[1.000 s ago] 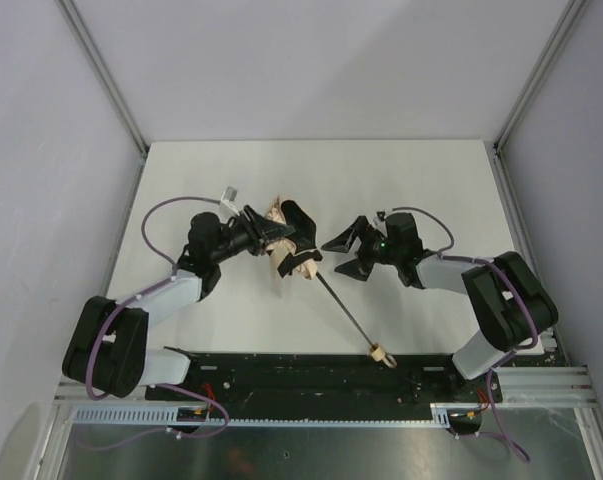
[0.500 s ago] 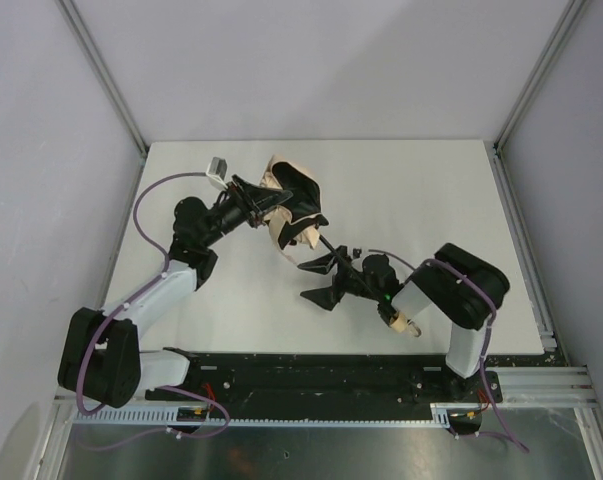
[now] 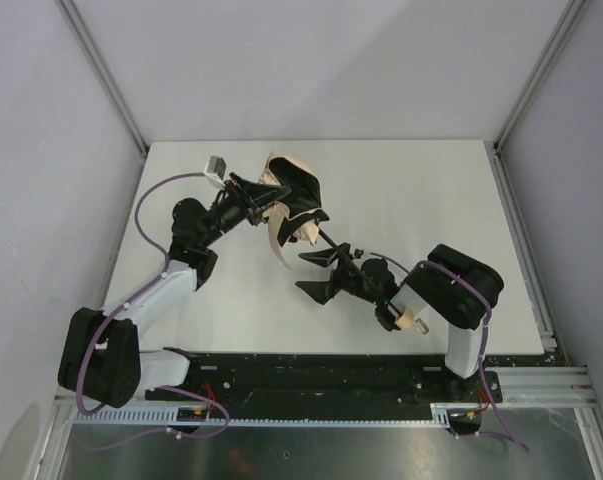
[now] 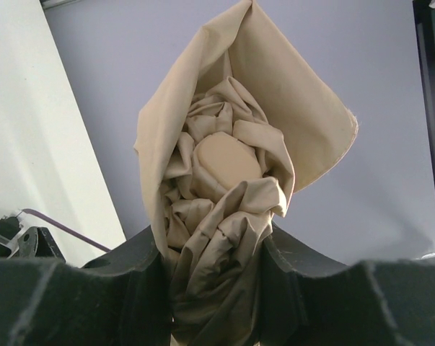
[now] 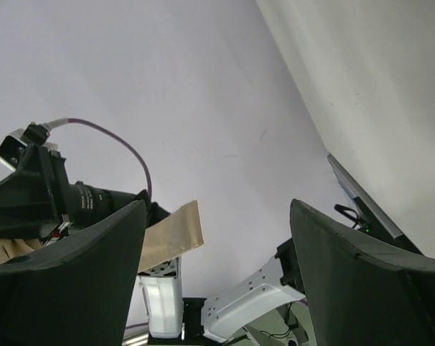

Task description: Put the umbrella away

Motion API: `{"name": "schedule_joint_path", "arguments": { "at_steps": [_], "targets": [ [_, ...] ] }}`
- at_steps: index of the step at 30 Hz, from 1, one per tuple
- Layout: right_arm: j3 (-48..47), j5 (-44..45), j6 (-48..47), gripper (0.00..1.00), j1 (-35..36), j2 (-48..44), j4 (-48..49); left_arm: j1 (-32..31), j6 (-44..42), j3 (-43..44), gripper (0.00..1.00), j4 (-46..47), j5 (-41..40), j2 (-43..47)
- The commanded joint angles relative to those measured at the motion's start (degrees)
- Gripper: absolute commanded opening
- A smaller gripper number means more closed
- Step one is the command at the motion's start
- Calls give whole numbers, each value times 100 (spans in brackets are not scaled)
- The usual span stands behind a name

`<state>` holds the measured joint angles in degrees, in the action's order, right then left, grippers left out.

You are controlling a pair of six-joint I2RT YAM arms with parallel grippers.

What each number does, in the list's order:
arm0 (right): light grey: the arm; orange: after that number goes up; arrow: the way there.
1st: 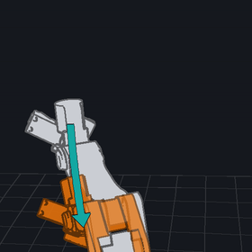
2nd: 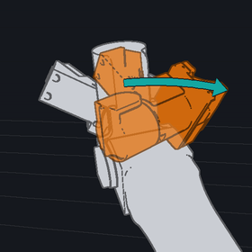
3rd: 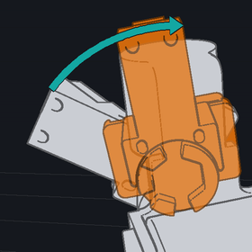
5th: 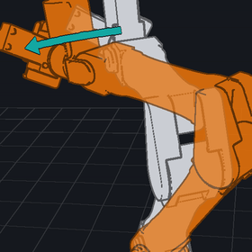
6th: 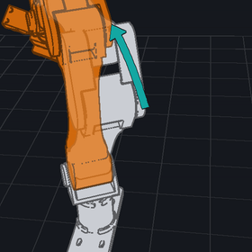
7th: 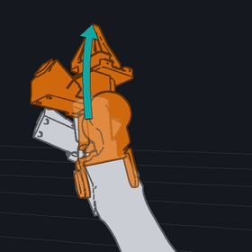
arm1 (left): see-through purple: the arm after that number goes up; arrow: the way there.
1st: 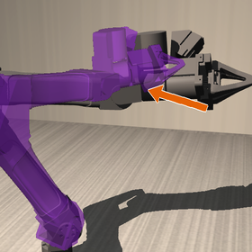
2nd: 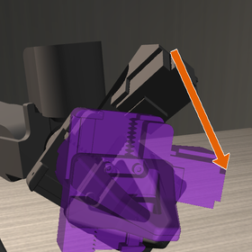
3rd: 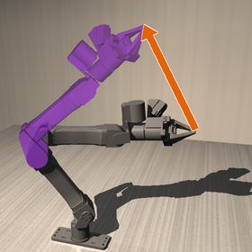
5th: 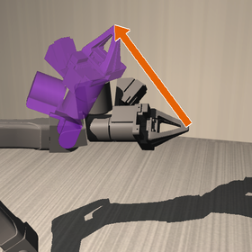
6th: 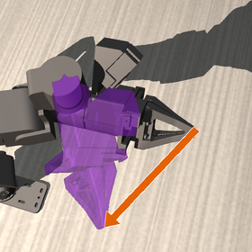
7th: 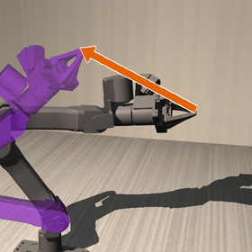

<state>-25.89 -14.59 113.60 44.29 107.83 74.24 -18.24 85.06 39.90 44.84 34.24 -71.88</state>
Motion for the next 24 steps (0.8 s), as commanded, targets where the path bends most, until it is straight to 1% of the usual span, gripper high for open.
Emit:
{"name": "schedule_joint_path", "arguments": {
  "at_steps": [1,4,7,9,11,13,15,20,24],
  "targets": [
    [-199,132,-20,82,32,-265,1477,-47,297,133,0,663,-74,179],
    [-126,-349,-549,81,-419,-471,1167,-44,326,208,0,712,56,216],
    [-120,-1069,-1177,84,-1052,-828,739,-40,244,346,0,741,323,312],
    [-235,-1575,-1519,86,-1427,-1125,277,-44,188,478,0,797,569,314],
    [-325,-1883,-1695,88,-1620,-1425,-153,-47,216,546,0,983,706,312],
    [-352,-1884,-1651,90,-1587,-1654,-357,-41,306,587,0,1262,702,316],
    [-374,-1723,-1385,91,-1420,-1760,-291,-46,434,646,0,1591,587,306],
    [-506,-1304,-247,90,-797,-1638,111,-75,906,1050,0,2356,412,61],
    [-611,-1031,258,90,-486,-1657,241,-133,1209,1325,0,2693,314,-145]
  ]
}}
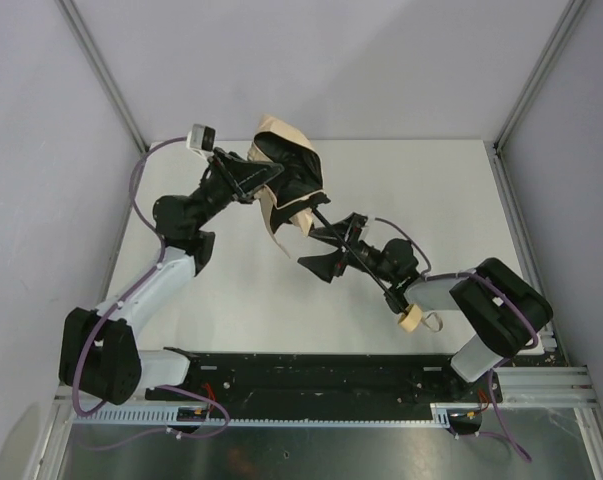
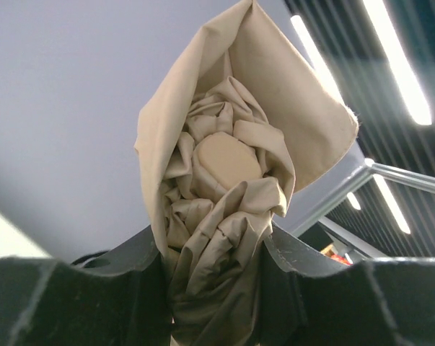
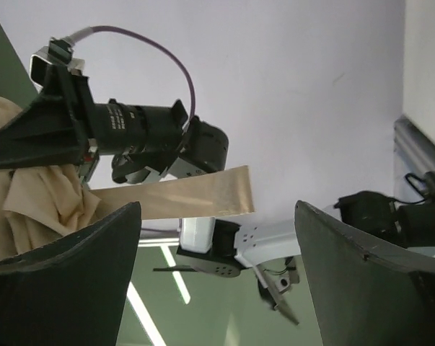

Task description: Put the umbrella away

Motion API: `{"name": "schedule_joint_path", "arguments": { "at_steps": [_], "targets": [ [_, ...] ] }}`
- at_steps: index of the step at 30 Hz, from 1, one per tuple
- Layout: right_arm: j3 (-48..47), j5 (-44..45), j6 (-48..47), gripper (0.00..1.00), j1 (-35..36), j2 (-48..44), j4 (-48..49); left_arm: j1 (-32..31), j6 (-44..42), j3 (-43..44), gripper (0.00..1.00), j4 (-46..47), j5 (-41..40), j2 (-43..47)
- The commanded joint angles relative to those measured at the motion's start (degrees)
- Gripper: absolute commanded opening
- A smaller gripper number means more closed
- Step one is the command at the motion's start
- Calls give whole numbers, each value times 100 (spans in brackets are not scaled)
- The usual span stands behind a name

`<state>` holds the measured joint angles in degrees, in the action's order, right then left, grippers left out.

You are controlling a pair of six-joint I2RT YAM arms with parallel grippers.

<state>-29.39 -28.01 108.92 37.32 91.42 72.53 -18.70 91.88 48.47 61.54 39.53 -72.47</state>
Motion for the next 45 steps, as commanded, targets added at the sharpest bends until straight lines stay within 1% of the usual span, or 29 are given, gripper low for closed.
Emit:
{"name": "schedule_joint_path", "arguments": {
  "at_steps": [1,7,16,19,22,26,28,32,33,36,38,39,40,42,45],
  "targets": [
    [-274,378,797,90,252,-52,394,-110,570,496,0,1073,-256,-115],
    [-378,666,1138,91,587,-284,181,-310,698,558,0,1230,-488,-242],
    [-382,797,1166,89,1082,-471,-240,-433,669,773,0,1257,-609,-403],
    [-383,905,1219,89,1237,-420,-207,-467,665,826,0,1257,-616,-477],
    [-392,1036,1341,85,1251,-356,47,-560,631,787,0,1262,-643,-496],
    [-443,1177,1396,80,1224,-420,123,-636,610,708,0,1256,-647,-499],
    [-451,1219,1439,72,1220,-466,132,-642,605,669,0,1255,-659,-479],
    [-454,1319,1500,64,1232,-511,158,-678,577,622,0,1255,-654,-463],
    [-454,1348,1505,59,1233,-511,183,-687,572,617,0,1260,-656,-458],
    [-441,1426,1474,40,1218,-528,260,-704,578,557,0,1256,-659,-436],
    [-415,1451,1399,23,1162,-535,296,-709,586,503,0,1262,-657,-402],
    [-404,1432,1322,11,1092,-523,354,-716,590,452,0,1263,-644,-375],
    [-398,1400,1235,6,992,-504,422,-724,597,391,0,1255,-628,-334],
    [-394,1286,990,1,705,-478,587,-736,613,251,0,1174,-553,-256],
    [-407,911,417,0,80,-517,878,-752,557,-111,0,911,-433,-72]
  ]
}}
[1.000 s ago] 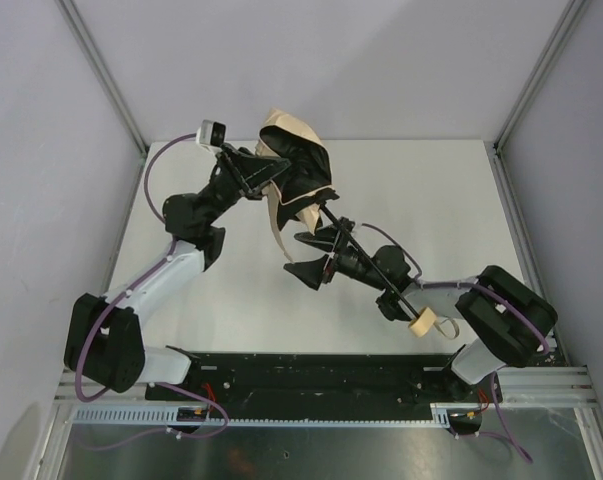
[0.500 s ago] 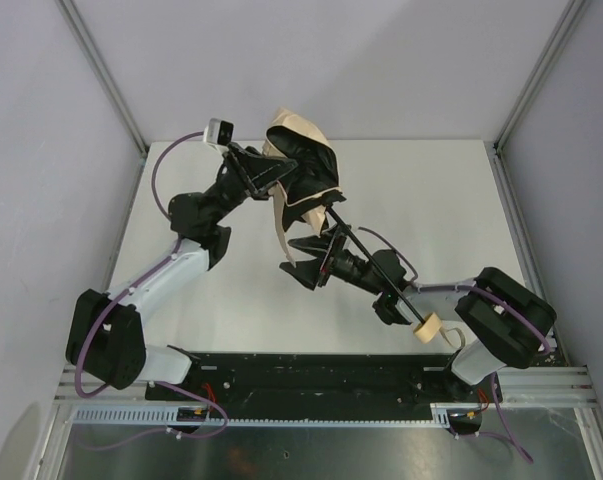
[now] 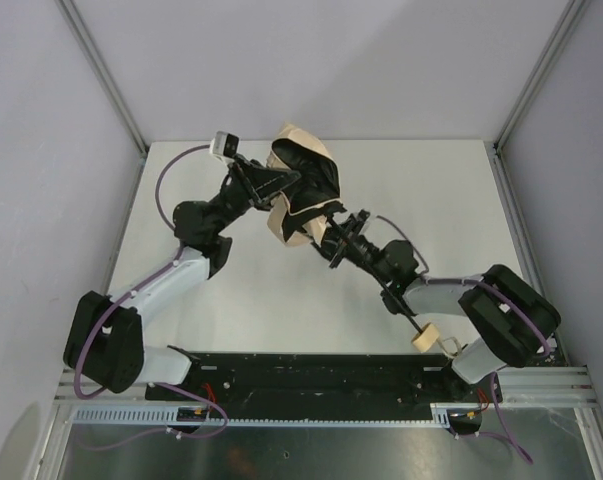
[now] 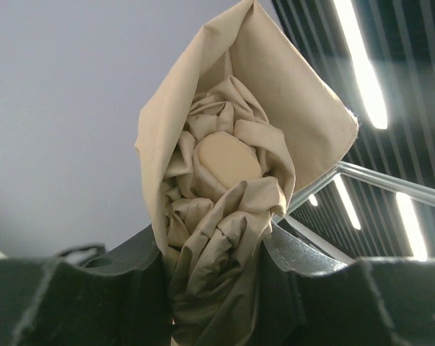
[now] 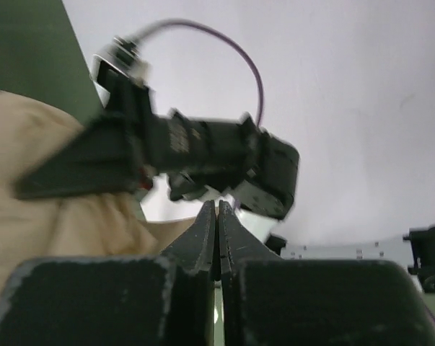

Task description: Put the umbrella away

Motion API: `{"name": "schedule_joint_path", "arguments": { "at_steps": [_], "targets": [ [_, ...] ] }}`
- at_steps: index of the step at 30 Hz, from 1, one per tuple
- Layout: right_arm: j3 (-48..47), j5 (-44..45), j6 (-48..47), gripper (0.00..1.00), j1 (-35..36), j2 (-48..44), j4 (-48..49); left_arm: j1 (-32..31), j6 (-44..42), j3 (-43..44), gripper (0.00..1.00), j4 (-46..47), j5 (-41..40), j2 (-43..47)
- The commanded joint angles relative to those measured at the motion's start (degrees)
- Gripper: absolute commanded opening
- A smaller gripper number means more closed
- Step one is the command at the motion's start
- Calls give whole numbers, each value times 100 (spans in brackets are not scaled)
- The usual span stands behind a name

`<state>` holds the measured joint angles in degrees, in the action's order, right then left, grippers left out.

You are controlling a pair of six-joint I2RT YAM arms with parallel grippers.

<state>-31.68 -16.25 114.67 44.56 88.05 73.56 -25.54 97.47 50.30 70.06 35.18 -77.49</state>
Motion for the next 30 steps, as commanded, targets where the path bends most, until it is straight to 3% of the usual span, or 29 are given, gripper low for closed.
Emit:
{"name": "schedule_joint_path", "arguments": {
  "at_steps": [1,6,11,18,26,30],
  "targets": [
    [-201,-432,-421,0,-866,-217,840,-67,-89,-417,0,-116,75,508],
    [-461,-1249,-1714,0,-1724,-311,698,-106,-565,-1123,0,-931,136,848],
    [-621,-1482,-2307,0,-2090,-240,812,-109,-1205,-1630,0,-2023,27,1105],
    [-768,-1523,-3009,0,-2016,-602,684,-109,-2048,-1799,0,-4026,-532,1374],
    [-596,-1391,-2918,0,-1599,-606,1154,-109,-2383,-1942,0,-5124,-1190,1466],
    [-612,-1540,-2955,0,-1317,-486,1249,-109,-2668,-1488,0,-6668,-1659,1364]
  ]
}}
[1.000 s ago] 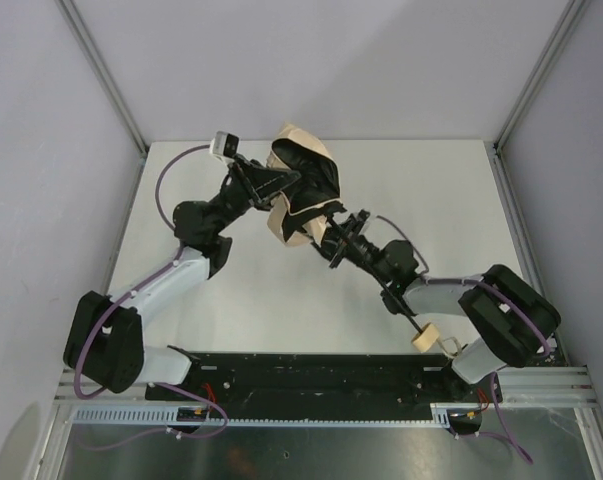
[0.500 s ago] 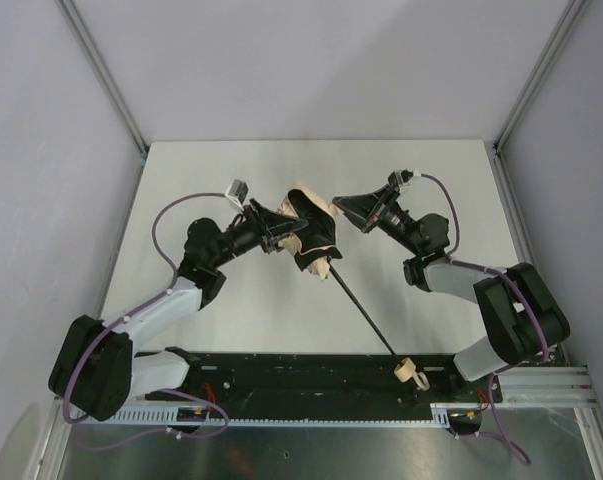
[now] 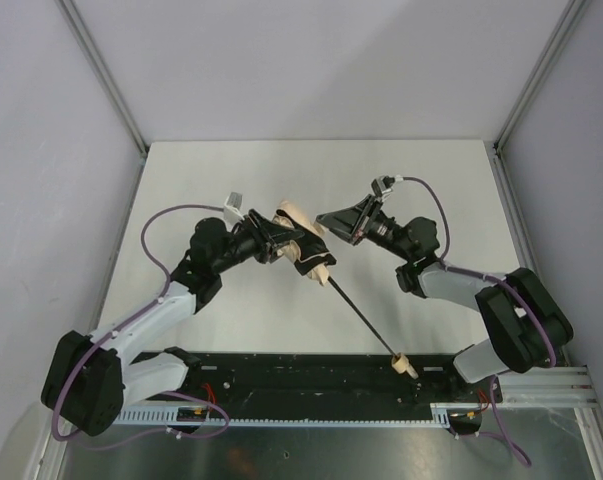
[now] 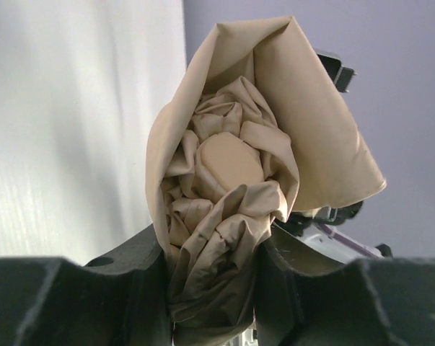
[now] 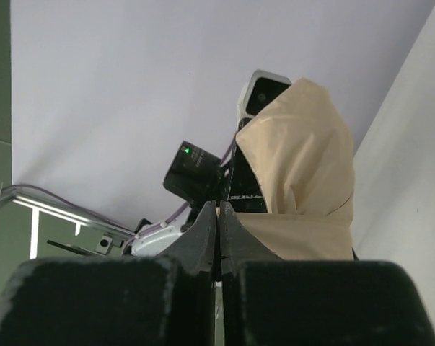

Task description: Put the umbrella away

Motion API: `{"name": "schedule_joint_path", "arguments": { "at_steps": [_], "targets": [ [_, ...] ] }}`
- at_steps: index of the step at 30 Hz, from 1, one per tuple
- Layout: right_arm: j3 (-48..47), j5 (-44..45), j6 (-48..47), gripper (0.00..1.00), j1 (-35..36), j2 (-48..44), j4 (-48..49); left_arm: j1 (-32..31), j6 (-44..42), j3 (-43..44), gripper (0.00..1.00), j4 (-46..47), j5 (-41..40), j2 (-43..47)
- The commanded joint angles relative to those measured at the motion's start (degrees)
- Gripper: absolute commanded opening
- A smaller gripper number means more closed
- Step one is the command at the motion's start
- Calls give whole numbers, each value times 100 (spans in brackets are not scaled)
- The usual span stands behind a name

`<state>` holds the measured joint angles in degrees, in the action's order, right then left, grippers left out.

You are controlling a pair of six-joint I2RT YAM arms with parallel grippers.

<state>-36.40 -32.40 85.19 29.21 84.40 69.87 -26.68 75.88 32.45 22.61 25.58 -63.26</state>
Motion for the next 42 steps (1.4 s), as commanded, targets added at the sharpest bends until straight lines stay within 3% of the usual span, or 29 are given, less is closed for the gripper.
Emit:
{"name": "schedule_joint_path", "arguments": {
  "at_steps": [1,11,18,24,42],
  "targets": [
    [-144,10,-70,0,283,-123,1579,9,-480,328,0,-2074,-763,-96],
    [-307,-414,-1596,0,1126,-279,9,2,-566,688,0,-3327,-1203,-941],
    [-785,-261,-3484,0,1654,-186,-1776,-4,-736,791,0,-3604,-1319,-1446],
    [-1142,217,-4496,0,2295,-20,-2742,12,-844,836,0,-3688,-1394,-1823],
    [-1580,1574,-6636,0,3210,1293,-3529,33,-1404,821,0,-3606,-1082,-2750]
  ]
}}
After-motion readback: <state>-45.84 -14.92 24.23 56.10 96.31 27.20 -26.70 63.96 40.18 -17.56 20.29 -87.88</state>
